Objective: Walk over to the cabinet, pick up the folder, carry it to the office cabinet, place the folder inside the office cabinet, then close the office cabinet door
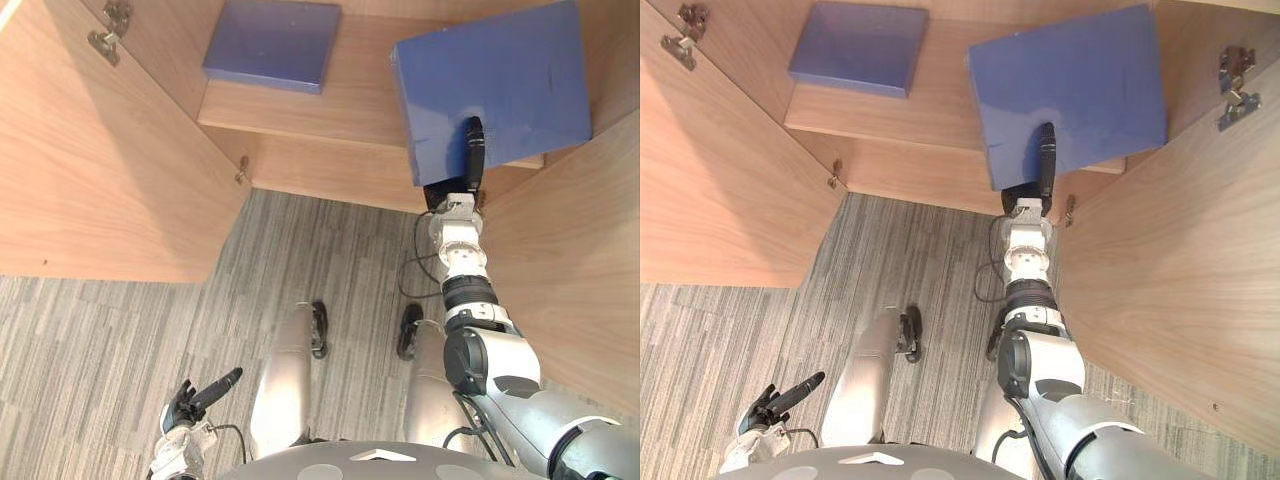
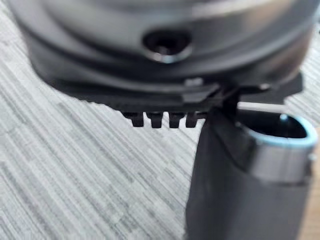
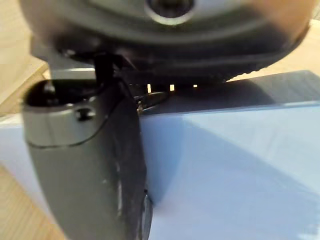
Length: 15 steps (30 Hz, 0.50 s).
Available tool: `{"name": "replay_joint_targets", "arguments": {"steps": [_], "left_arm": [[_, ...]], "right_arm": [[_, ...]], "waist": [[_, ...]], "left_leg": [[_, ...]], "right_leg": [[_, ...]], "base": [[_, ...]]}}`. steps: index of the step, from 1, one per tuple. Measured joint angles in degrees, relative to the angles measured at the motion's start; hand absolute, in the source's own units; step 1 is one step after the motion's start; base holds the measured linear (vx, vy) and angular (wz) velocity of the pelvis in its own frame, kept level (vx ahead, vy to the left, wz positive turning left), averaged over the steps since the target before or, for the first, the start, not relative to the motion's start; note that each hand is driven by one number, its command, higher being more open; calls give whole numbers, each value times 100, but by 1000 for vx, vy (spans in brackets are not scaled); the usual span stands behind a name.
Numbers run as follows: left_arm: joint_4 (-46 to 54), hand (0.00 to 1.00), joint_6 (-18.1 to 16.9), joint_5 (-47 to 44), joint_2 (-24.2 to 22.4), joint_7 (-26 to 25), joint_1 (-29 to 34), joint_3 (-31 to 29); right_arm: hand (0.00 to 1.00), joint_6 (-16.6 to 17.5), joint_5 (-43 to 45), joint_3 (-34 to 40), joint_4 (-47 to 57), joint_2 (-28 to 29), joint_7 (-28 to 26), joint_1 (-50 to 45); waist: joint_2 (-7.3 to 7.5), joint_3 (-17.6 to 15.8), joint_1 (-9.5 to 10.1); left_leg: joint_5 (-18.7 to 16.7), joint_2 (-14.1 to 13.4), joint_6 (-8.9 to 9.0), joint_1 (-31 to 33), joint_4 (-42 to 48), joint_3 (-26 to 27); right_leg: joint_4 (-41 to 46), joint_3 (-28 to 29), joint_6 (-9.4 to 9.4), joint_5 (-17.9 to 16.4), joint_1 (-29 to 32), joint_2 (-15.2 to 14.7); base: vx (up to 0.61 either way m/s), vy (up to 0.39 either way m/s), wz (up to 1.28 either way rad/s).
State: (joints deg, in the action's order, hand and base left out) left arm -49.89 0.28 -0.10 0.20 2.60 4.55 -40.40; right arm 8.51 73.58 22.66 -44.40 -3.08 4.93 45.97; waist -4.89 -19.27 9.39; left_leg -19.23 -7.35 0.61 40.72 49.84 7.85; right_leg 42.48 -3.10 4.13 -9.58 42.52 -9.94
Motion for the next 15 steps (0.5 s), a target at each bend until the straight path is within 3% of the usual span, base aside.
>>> {"name": "replay_joint_targets", "arguments": {"steps": [5,8,15], "left_arm": [[61,100,-6,-260,-35,-82,0,-12],[67,100,-15,-452,-48,-89,1,-13],[109,100,-34,-658,-33,-118,-7,-106]], "right_arm": [[0,218,400,452,2,61,195,605],[0,453,578,781,4,18,348,1178],[0,654,698,786,16,-472,656,1869]], "waist": [[-25,-18,131],[-117,-82,144],[-236,-290,197]], "left_leg": [[103,27,-67,56,-160,-2],[140,92,-75,56,-247,-49],[143,198,-73,347,-116,-257]], "right_leg": [[-175,-61,8,60,22,-28],[-214,-129,34,76,2,-94],[-133,-292,81,24,146,-202]], "base": [[38,0,6],[64,-6,12],[26,13,14]]}}
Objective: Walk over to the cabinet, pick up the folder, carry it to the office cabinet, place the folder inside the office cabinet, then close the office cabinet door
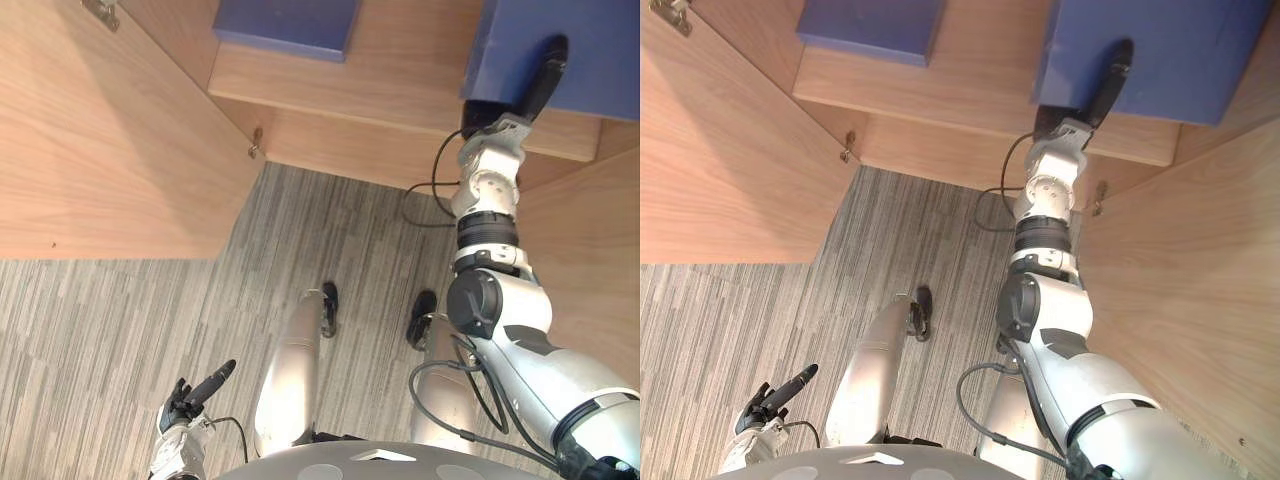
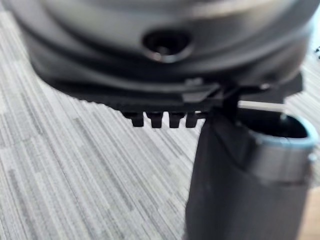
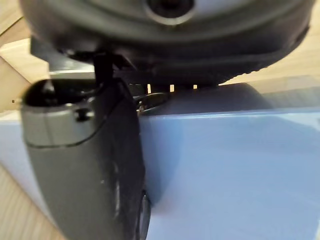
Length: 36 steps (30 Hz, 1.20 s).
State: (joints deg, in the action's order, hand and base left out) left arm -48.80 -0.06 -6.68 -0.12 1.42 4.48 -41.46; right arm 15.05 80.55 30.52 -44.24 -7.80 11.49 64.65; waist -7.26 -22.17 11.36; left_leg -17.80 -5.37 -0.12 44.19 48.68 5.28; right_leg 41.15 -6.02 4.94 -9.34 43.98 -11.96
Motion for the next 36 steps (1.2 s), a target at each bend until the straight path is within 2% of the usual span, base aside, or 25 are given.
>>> {"name": "replay_joint_targets", "arguments": {"steps": [4,6,12,13,20,30,36], "left_arm": [[-2,100,-1,-36,16,-2,-5,0],[-2,100,-3,-222,17,-20,-5,-3],[10,100,-25,-512,12,-21,-49,1],[28,100,-26,-533,10,-21,-51,1],[151,100,-27,-682,12,-38,-52,-2],[216,100,-28,-664,60,-36,-53,-10],[219,100,-28,-664,62,-35,-53,-11]], "right_arm": [[0,9,91,50,-26,-377,205,258],[0,-78,81,48,-132,-552,301,426],[0,-259,-147,-101,-485,-956,416,974],[100,-291,-151,-135,-523,-1003,422,1025],[100,-400,-346,-502,-554,-1183,485,1387],[100,-466,-360,-652,-554,-1209,265,1562],[100,-419,-348,-640,-553,-1209,251,1562]], "waist": [[-34,-133,103],[-91,-202,123],[-109,-313,189],[-112,-315,208],[-111,-324,284],[-112,-324,357],[-112,-324,327]], "left_leg": [[3,91,-5,301,152,-55],[7,108,-10,471,224,-135],[99,268,-38,916,358,-283],[99,273,-38,960,390,-301],[101,324,-15,1199,571,-419],[126,284,-4,1231,565,-423],[127,279,1,1225,562,-419]], "right_leg": [[206,-28,34,-55,280,-113],[241,-93,37,-58,382,-140],[467,-197,23,-83,780,-308],[497,-199,15,-90,818,-312],[744,-270,7,-232,1005,-395],[773,-329,8,-191,1046,-409],[767,-320,8,-192,1045,-402]], "base": [[-17,15,14],[-25,1,17],[-8,-22,16],[-7,-35,8],[-58,-29,7],[-20,-18,0],[0,0,0]]}}
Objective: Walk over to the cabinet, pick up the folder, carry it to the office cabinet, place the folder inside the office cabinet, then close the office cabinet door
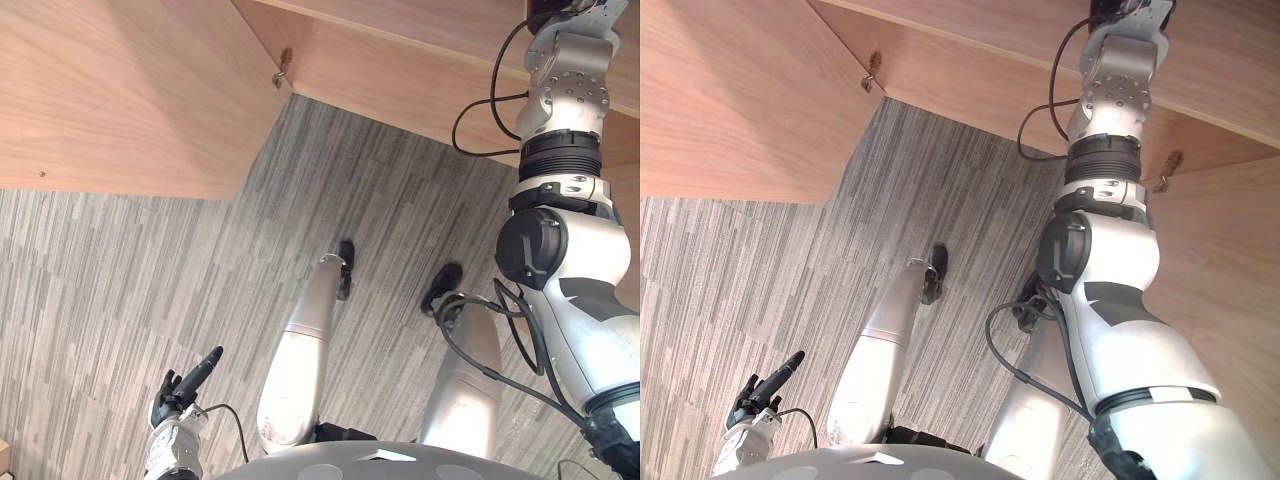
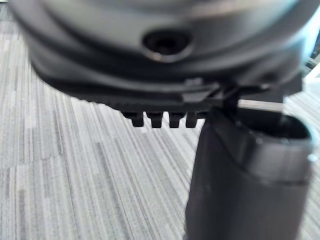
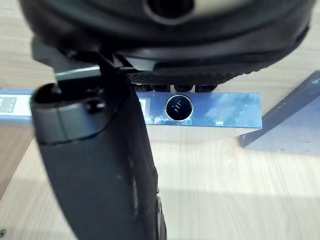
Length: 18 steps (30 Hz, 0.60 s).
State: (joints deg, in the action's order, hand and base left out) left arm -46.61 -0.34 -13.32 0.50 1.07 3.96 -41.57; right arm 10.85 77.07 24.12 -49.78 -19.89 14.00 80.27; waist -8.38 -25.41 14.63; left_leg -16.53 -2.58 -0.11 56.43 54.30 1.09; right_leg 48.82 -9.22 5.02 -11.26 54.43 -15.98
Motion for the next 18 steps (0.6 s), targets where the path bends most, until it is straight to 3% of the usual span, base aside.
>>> {"name": "replay_joint_targets", "arguments": {"steps": [6,8,11,13,18], "left_arm": [[-11,100,1,0,14,8,7,-167],[-5,100,-1,71,55,137,50,-198],[1,100,-1,165,211,333,126,-187],[182,100,1,518,556,606,285,-51],[495,100,-101,867,1128,945,704,16]], "right_arm": [[100,-122,-355,-146,-35,-19,-129,-139],[100,-834,-2183,-661,-352,-289,-642,-194],[100,-1371,-3600,-1516,-511,-621,-1220,-335],[100,-1728,-5118,-2110,-664,-883,-1982,-497],[100,-1569,-6640,-2627,-566,-1111,-3043,-774]], "waist": [[0,0,-55],[0,0,-59],[0,0,-89],[3,4,-107],[3,6,-218]], "left_leg": [[47,-19,10,-173,-197,37],[114,-125,-13,-337,-444,130],[144,-165,-21,-581,-665,207],[150,-193,-10,-751,-794,211],[164,-202,16,-865,-884,203]], "right_leg": [[-222,-15,-2,82,-167,31],[-604,-23,-100,244,-340,145],[-852,-19,-118,316,-560,195],[-954,-61,-126,319,-711,225],[-989,-105,-131,316,-789,231]], "base": [[-13,-10,-4],[28,8,-25],[57,4,-16],[90,-41,-4],[72,-50,1]]}}
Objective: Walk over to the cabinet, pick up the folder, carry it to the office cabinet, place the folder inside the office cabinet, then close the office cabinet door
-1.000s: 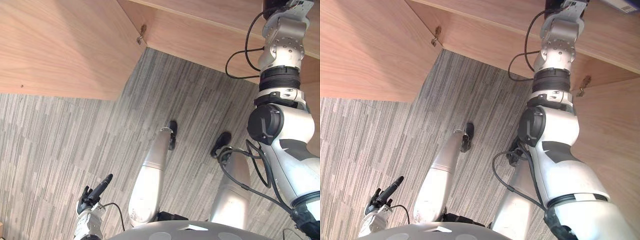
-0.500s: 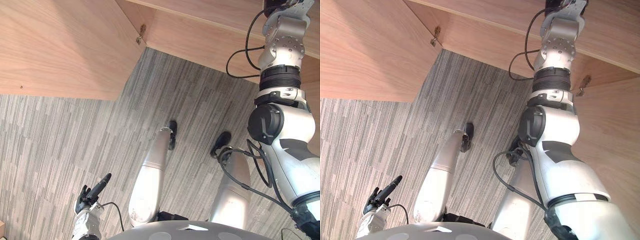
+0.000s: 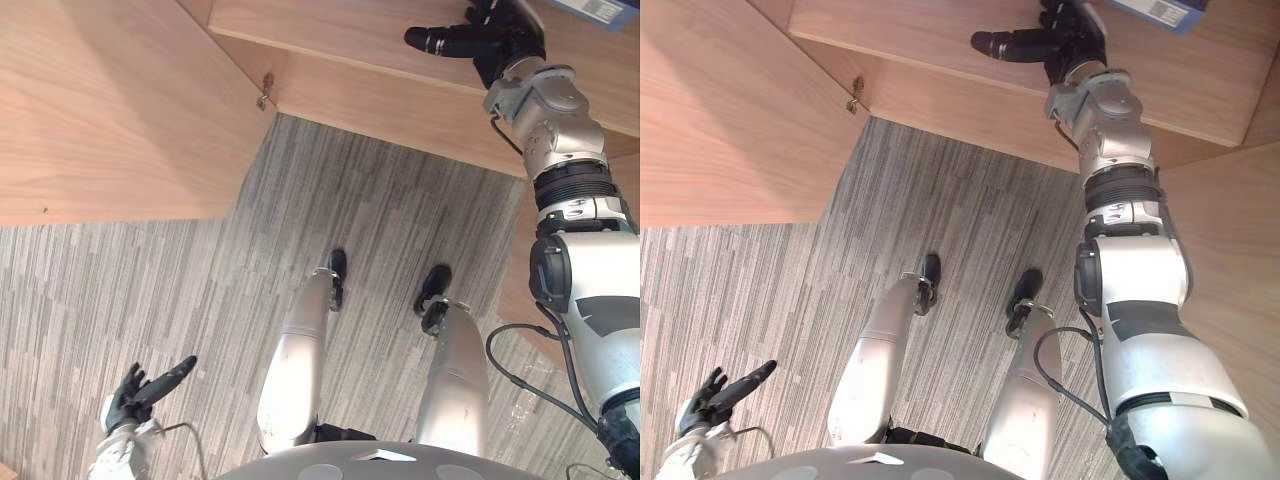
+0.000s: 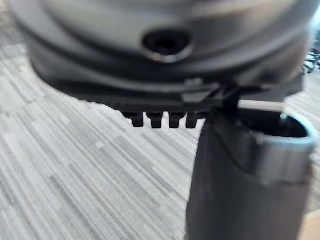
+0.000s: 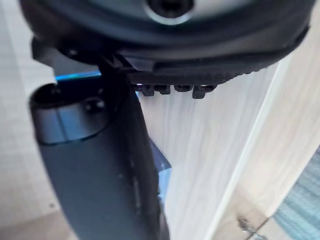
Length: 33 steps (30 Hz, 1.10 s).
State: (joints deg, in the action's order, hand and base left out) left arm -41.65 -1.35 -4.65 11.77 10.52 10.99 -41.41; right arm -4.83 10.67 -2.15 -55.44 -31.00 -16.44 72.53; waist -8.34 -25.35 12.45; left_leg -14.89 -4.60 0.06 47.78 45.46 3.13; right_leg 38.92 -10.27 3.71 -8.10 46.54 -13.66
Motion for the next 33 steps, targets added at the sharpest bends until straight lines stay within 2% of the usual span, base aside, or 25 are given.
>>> {"name": "replay_joint_targets", "arguments": {"steps": [5,11,20,24,27,28,33], "left_arm": [[-46,100,-4,105,85,125,21,56],[-172,100,14,281,9,179,33,476],[-176,100,12,248,-123,161,37,499],[-171,100,2,188,-445,31,37,484],[-167,100,0,-41,-859,-161,37,483],[-179,100,0,-196,-1011,-273,38,484],[-166,100,-77,-295,-1164,-454,37,481]], "right_arm": [[100,250,-997,-424,74,-75,-426,-405],[100,415,-1802,-765,73,-2,-562,-850],[100,449,-2616,-691,64,25,-500,-928],[100,425,-2624,-495,155,83,-161,-922],[100,244,-2889,-15,187,184,489,-928],[100,57,-3112,249,188,173,816,-928],[100,-223,-3315,622,188,-80,1081,-928]], "waist": [[78,116,4],[373,426,40],[407,487,143],[406,487,152],[405,485,157],[405,484,162],[378,465,136]], "left_leg": [[-9,-11,15,-117,-89,-2],[-5,-13,28,-163,-152,-8],[16,-4,46,-262,-217,2],[55,-5,33,-258,-281,34],[77,-8,3,-234,-329,69],[87,-1,-12,-233,-361,80],[93,3,-23,-229,-382,101]], "right_leg": [[-65,-24,-39,-26,-120,17],[-135,-46,-46,-28,-183,28],[-222,-50,-37,13,-286,32],[-364,-45,-6,126,-293,56],[-511,-38,-15,201,-295,73],[-584,-41,9,236,-310,73],[-666,-44,55,290,-314,76]], "base": [[9,-6,0],[0,0,0],[0,0,0],[2,1,-3],[6,11,-4],[0,0,0],[34,7,-1]]}}
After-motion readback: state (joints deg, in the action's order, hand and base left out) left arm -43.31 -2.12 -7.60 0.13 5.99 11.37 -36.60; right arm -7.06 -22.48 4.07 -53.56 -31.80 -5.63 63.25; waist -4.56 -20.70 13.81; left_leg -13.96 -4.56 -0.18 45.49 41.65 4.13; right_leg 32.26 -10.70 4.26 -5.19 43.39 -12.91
